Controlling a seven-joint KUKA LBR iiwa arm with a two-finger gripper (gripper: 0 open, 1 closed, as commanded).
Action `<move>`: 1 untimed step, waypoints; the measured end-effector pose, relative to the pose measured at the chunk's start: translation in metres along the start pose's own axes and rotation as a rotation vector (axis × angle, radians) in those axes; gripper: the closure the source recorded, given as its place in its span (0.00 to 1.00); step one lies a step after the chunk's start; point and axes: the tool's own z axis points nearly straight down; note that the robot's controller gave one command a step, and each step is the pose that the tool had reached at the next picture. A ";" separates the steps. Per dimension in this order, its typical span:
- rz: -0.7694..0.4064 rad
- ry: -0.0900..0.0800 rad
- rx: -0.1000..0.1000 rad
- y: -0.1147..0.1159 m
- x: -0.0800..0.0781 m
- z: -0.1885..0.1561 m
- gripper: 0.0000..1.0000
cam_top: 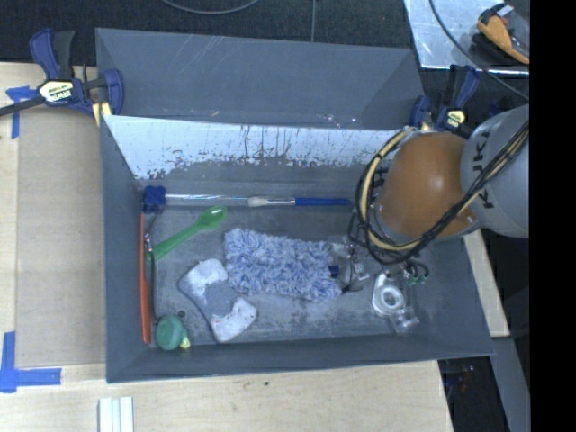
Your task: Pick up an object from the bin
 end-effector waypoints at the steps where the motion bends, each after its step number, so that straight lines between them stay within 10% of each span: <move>1: 0.000 0.000 0.000 0.000 0.000 0.000 1.00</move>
Offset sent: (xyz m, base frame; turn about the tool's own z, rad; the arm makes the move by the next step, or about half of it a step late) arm 0.0000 0.0000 0.0000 0.0000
